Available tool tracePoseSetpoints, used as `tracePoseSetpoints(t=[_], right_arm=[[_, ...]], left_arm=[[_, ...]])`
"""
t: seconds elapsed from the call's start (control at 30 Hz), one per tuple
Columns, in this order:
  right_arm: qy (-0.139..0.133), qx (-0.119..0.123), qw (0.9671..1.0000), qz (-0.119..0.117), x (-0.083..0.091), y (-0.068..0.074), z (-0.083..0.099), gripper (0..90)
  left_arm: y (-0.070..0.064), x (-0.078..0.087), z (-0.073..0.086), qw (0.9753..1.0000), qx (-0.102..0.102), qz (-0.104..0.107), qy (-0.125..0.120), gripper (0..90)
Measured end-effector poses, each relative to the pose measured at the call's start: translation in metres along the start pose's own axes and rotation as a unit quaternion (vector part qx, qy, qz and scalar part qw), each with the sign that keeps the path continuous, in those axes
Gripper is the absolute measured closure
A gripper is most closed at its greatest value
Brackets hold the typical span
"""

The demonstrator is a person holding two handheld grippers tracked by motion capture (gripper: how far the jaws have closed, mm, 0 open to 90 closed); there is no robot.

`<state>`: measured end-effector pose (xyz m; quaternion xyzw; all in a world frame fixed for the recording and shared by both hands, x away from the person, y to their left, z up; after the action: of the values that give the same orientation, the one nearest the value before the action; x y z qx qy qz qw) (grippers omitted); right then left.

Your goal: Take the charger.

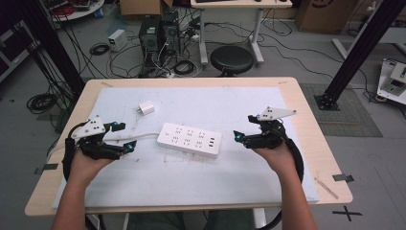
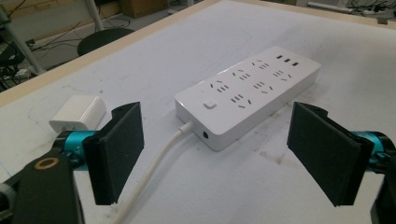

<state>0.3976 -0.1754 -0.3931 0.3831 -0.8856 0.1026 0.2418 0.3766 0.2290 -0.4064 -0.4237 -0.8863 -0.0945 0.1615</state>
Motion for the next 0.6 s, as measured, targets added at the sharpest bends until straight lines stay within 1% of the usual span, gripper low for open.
tracePoseSetpoints(t=[0.03, 0.07, 0.13, 0.17, 0.2, 0.23, 0.27, 0.33, 0.37, 0.4, 0.43, 0.47, 0.5, 0.53, 0.57, 0.6], right_arm=[[-0.001, 0.004, 1.0000, 0.000, 0.000, 0.000, -0.001, 18.5], [0.000, 0.004, 1.0000, 0.001, 0.001, 0.000, -0.001, 18.5], [-0.001, 0.002, 1.0000, 0.000, 0.003, 0.000, -0.003, 18.5], [-0.002, 0.005, 1.0000, -0.001, 0.003, 0.000, -0.003, 18.5], [-0.002, 0.005, 1.0000, -0.001, 0.004, 0.001, -0.003, 18.5], [-0.003, 0.006, 1.0000, -0.003, 0.005, 0.002, -0.004, 18.5], [-0.002, 0.005, 1.0000, -0.005, 0.005, 0.003, -0.003, 18.5], [-0.001, 0.010, 0.9999, -0.005, 0.006, 0.003, -0.003, 18.5], [-0.001, 0.012, 0.9999, -0.004, 0.006, 0.003, -0.002, 18.5], [0.000, 0.010, 0.9999, -0.005, 0.006, 0.004, -0.002, 18.5], [-0.001, 0.013, 0.9999, -0.007, 0.006, 0.004, -0.002, 18.5], [0.000, 0.012, 0.9999, -0.006, 0.006, 0.004, -0.001, 18.5], [0.000, 0.013, 0.9999, -0.007, 0.006, 0.005, -0.001, 18.5], [0.000, 0.013, 0.9999, -0.007, 0.006, 0.005, -0.001, 18.5], [0.003, 0.014, 0.9999, -0.007, 0.006, 0.004, 0.000, 18.5], [0.003, 0.015, 0.9999, -0.007, 0.006, 0.004, 0.000, 18.5]], left_arm=[[0.003, -0.001, -0.002, 1.0000, 0.004, -0.005, -0.003, 18.7], [0.003, -0.001, -0.002, 1.0000, 0.004, -0.005, -0.003, 18.7], [0.009, -0.004, -0.005, 0.9999, 0.003, -0.012, 0.002, 18.7], [0.011, -0.005, -0.006, 0.9999, 0.003, -0.014, 0.004, 18.7], [0.011, -0.005, -0.006, 0.9999, 0.003, -0.014, 0.004, 18.7], [0.016, -0.007, -0.009, 0.9998, 0.003, -0.020, 0.004, 18.7], [0.016, -0.007, -0.009, 0.9998, 0.003, -0.020, 0.004, 18.7], [0.023, -0.009, -0.013, 0.9996, 0.004, -0.027, -0.003, 18.7], [0.030, -0.012, -0.016, 0.9992, -0.001, -0.039, 0.006, 18.7], [0.030, -0.012, -0.016, 0.9992, -0.001, -0.039, 0.006, 18.7], [0.035, -0.017, -0.021, 0.9991, -0.004, -0.039, 0.016, 18.7], [0.039, -0.020, -0.024, 0.9989, -0.007, -0.044, 0.016, 18.7], [0.042, -0.023, -0.027, 0.9989, -0.008, -0.042, 0.020, 18.7], [0.042, -0.023, -0.027, 0.9989, -0.008, -0.042, 0.020, 18.7], [0.048, -0.030, -0.032, 0.9987, -0.012, -0.042, 0.028, 18.7], [0.052, -0.034, -0.034, 0.9985, -0.012, -0.043, 0.033, 18.7]])
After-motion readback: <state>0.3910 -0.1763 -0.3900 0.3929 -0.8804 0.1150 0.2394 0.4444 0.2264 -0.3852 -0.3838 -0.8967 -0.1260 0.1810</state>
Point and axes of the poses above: each handheld gripper's, and its own axes: x roughly backward along the jaws, z roughly out of its underside, y roughly to its left, the point moved 8 cm from there along -x, roughly forward along the jaws, and after that the axes turned 1 degree about -y, right-handed, at the moved point
